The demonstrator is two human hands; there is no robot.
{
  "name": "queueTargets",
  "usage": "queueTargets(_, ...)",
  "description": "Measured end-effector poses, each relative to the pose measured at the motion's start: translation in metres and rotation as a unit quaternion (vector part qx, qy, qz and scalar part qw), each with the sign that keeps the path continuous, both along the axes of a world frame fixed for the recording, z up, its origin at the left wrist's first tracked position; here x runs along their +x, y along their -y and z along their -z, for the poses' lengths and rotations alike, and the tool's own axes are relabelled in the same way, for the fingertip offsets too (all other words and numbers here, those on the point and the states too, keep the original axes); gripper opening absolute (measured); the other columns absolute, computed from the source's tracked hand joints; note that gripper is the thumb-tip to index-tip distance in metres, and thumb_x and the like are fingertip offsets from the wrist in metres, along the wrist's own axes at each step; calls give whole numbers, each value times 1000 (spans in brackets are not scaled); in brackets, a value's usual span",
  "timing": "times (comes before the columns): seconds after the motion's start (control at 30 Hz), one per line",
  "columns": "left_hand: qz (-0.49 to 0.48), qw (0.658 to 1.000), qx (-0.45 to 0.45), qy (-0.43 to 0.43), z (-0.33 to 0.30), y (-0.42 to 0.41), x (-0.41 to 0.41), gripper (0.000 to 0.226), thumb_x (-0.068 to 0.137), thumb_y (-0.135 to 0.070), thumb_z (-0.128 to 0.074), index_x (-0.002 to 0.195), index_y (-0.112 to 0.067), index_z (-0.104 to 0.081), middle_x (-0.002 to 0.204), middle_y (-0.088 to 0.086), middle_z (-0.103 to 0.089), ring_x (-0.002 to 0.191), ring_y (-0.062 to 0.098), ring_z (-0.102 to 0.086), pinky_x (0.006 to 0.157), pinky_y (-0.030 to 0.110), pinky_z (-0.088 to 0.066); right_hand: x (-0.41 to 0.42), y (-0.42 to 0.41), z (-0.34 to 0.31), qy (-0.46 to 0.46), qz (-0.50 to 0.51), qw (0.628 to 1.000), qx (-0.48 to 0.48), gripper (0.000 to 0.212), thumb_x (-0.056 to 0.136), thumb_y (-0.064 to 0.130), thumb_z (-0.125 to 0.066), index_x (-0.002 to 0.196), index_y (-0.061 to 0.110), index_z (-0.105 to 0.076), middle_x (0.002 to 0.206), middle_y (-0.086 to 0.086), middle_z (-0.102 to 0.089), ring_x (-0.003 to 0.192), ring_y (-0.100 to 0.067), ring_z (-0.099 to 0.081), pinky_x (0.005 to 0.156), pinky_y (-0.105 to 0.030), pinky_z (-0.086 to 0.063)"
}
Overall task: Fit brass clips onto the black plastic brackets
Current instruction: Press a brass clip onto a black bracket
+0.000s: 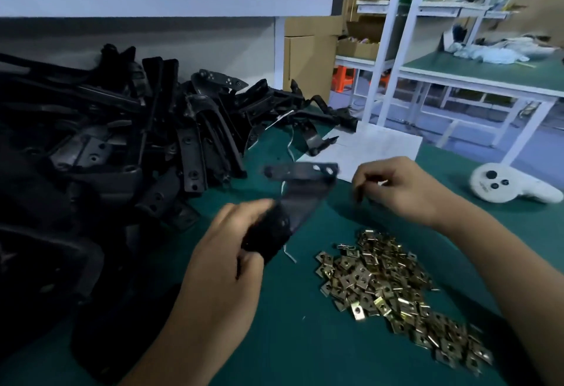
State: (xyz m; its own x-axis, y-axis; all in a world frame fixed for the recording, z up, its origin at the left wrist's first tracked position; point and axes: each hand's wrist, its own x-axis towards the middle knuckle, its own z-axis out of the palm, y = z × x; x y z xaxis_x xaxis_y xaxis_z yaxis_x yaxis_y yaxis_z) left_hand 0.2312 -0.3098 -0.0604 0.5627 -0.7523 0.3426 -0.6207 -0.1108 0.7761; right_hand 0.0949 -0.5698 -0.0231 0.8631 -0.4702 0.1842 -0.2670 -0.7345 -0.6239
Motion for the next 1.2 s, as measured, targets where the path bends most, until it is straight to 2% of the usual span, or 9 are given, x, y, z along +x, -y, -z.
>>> queueTargets(0.13,-35,992,45,112,7,3,-4,68,83,15,-47,107,-48,-59,106,-29,-45,105,-4,-49,75,11,-39,-6,8,-2,-70,-26,997,18,16,93,11,-74,86,25,-77,82,8,-76,77,-8,-68,70,-15,-49)
queueTargets(0.33,-104,991,70,47,10,4,5,43,93,1,-44,84,-37,-62,100,-22,-47,95,0,-49,69,19,-34,-16,1,-1,-146,-45,988,19,16,77,36,-90,89,33,-79,90,11,-75,80,-6,-70,73,-16,-52)
queueTargets(0.43,-68,989,104,82,8,4,1,20,88,-33,-43,95,-42,-60,100,-23,-49,103,0,-44,87,27,-41,-13,0,-2,-150,-55,986,53,13,81,26,-88,88,24,-77,86,5,-77,79,-9,-72,78,-24,-57)
queueTargets(0.57,-2,974,143,173,9,2,-8,55,82,-66,-35,128,-46,-58,112,-26,-45,102,-1,-34,93,28,-38,-14,-3,3,-118,-71,986,94,11,87,14,-83,89,14,-73,78,4,-73,69,-7,-62,66,-21,-50)
queueTargets(0.73,41,969,97,222,8,-2,-8,57,86,-66,-51,137,-40,-60,109,-20,-50,103,8,-48,86,32,-48,-8,-6,8,-13,-95,985,142,13,90,3,-76,96,2,-63,87,-19,-66,78,-20,-63,74,-29,-52)
queueTargets(0.87,98,948,113,281,13,1,-10,61,92,-53,-61,149,-35,-50,115,-16,-50,104,11,-50,87,36,-52,-4,-7,9,26,-106,978,178,32,79,1,-81,104,1,-62,87,-18,-70,79,-31,-70,78,-33,-59)
queueTargets(0.93,81,960,86,254,15,4,-8,52,100,-37,-61,150,-36,-48,116,-18,-50,106,9,-50,88,34,-51,-3,-7,10,39,-94,979,176,36,78,1,-83,107,3,-63,87,-14,-72,80,-32,-71,79,-34,-60)
queueTargets(1.1,-62,989,-81,110,17,0,-3,23,106,-43,-41,127,-46,-50,102,-24,-63,90,-6,-63,80,6,-42,-1,-10,11,49,-90,984,143,21,81,11,-84,100,11,-74,91,-10,-74,88,-29,-70,82,-31,-57)
queueTargets(1.2,-80,979,-185,-43,15,-5,3,24,103,-47,-45,127,-47,-46,80,-5,-68,47,15,-61,47,26,-49,1,-15,10,90,-86,979,163,14,80,11,-83,93,11,-79,87,-8,-76,83,-21,-72,81,-24,-56)
